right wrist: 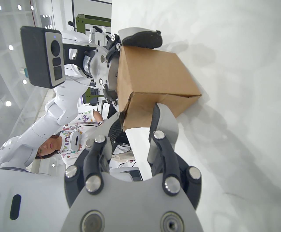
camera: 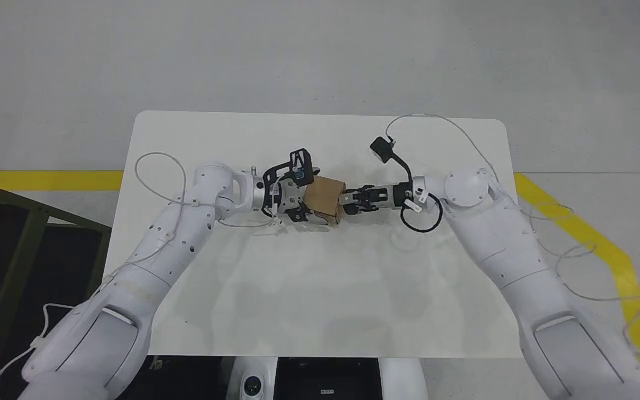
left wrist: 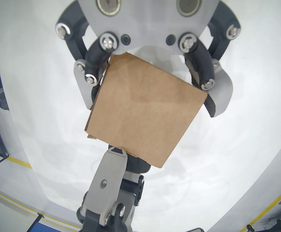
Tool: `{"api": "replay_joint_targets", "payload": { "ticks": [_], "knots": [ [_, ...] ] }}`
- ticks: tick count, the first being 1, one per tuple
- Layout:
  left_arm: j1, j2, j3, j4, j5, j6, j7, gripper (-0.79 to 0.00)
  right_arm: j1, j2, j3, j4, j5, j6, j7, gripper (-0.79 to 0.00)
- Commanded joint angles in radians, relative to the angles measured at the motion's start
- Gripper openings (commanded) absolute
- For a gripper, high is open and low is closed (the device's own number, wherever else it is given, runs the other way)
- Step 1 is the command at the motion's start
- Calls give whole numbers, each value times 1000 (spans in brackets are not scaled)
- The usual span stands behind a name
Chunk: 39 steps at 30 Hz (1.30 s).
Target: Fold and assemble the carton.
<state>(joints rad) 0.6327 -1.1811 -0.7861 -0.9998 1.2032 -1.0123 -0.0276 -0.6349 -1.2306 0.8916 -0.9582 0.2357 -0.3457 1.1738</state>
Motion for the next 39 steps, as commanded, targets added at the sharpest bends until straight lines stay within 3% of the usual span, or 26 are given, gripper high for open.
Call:
{"api": "replay_joint_targets", "payload": {
  "ticks": [1,8,16,17,18,19,20,30,36,39],
  "knots": [
    [-1,0,2,1,-2,0,-2,0,-6,2,7,-8,11,-2,8,-468],
    [-11,-1,-4,16,-17,0,-2,0,-25,17,41,-35,9,-3,23,-459],
    [-6,13,-10,-9,-156,0,-56,0,-67,44,109,-103,14,-23,43,-416],
    [-2,19,-12,-20,-179,0,-68,0,-73,48,117,-115,13,-27,47,-345],
    [1,25,-16,-31,-205,0,-80,0,-79,52,127,-122,12,-28,49,-219],
    [3,33,-24,-44,-232,0,-93,0,-85,56,139,-130,11,-35,38,-18],
    [5,41,-34,-56,-261,0,-104,0,-94,59,149,-142,11,-47,29,0],
    [40,112,-190,-143,-415,33,-252,0,-154,86,251,-214,-45,-280,-110,0],
    [44,133,-247,-136,-529,80,-379,0,-174,103,345,-188,-217,-494,-324,0],
    [41,145,-281,-137,-555,99,-423,0,-181,110,393,-177,-363,-551,-456,0]
  ]
}}
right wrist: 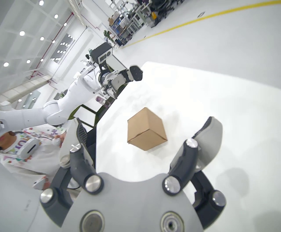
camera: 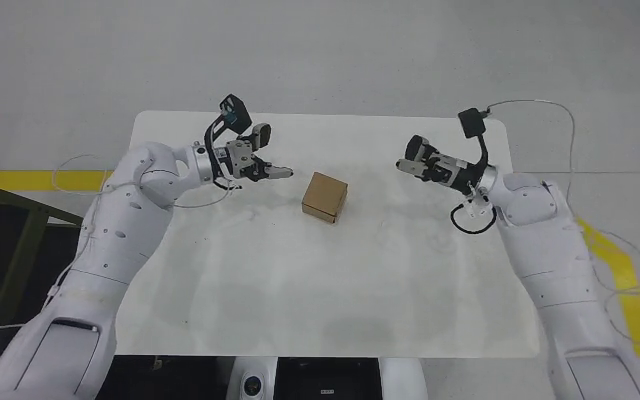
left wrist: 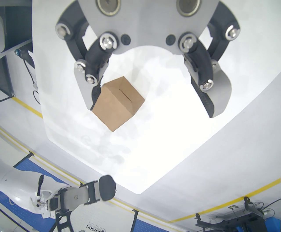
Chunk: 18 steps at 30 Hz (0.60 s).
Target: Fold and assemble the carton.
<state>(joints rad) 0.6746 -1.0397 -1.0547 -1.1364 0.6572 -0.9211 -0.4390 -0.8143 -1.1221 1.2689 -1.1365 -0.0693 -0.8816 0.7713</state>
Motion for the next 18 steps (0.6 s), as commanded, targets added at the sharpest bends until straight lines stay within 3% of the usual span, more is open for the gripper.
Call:
{"api": "replay_joint_targets", "payload": {
  "ticks": [1,9,18],
  "knots": [
    [-1,8,-26,-1,-16,15,-24,0,-4,3,29,3,-108,-26,-97,0],
    [7,40,-133,-33,-42,84,-70,0,-20,10,101,-43,-501,-3,-416,0],
    [37,65,-231,-64,-12,160,-17,0,-15,12,105,-92,-799,96,-620,0]
  ]
}}
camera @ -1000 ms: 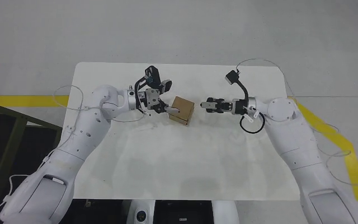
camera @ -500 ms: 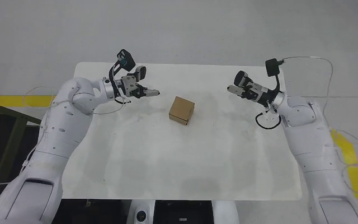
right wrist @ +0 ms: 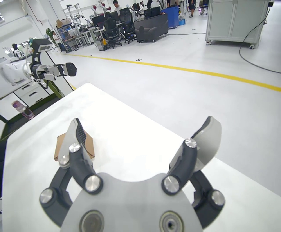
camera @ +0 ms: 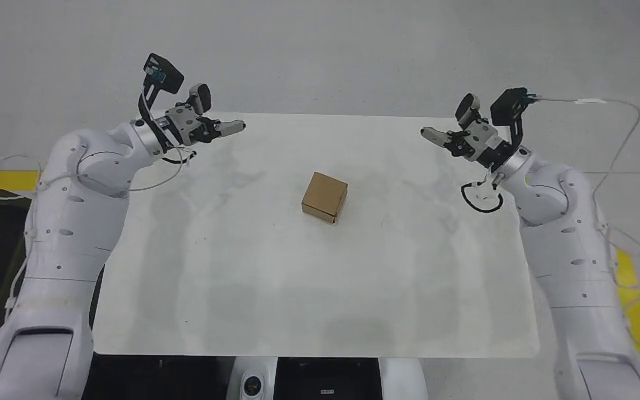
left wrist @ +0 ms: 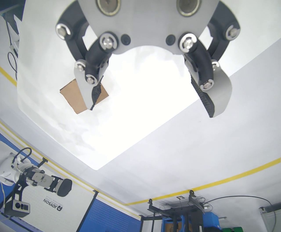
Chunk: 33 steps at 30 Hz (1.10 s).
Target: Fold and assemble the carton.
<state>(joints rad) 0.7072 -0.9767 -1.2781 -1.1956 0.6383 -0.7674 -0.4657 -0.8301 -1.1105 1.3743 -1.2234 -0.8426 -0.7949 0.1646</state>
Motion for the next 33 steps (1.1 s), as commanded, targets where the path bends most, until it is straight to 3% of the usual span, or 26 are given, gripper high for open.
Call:
{"api": "replay_joint_targets", "payload": {
  "ticks": [1,7,33],
  "knots": [
    [9,4,-16,-10,12,12,21,0,1,1,1,-11,-50,23,-26,0],
    [26,15,-50,-30,67,18,54,0,-12,6,17,-58,-185,171,-67,0],
    [28,16,-55,-31,69,19,62,0,-15,7,19,-64,-188,173,-68,0]
  ]
}}
